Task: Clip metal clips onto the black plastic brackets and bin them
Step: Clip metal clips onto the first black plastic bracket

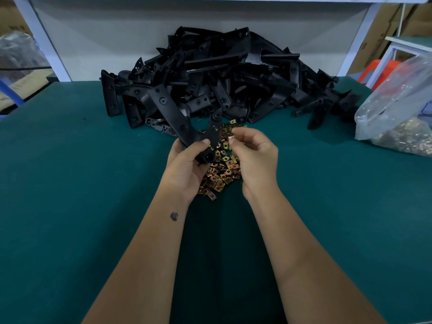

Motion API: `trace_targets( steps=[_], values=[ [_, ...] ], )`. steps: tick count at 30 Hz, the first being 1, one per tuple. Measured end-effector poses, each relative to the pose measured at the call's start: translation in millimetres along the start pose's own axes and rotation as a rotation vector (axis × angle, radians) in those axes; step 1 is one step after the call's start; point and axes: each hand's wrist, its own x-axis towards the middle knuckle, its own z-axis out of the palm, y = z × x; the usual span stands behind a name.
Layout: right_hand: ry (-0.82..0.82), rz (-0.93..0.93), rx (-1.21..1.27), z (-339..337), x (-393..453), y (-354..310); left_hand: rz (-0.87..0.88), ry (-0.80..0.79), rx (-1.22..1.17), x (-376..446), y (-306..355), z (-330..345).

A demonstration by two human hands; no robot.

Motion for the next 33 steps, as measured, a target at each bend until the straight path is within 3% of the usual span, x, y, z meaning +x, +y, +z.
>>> trace_targets(
  steps=[17,33],
  values=[
    [-0.121,0.020,-0.007,1.9,-2.0,-0.9,0.002,-0.017,-0.007,0.8,-0.1,-2.5],
    [-0.035,0.066,-0.041,1.8,-1.4,-1.2,-0.019,-0.005,-0.005,2.0,-1.8,-2.3]
  ],
)
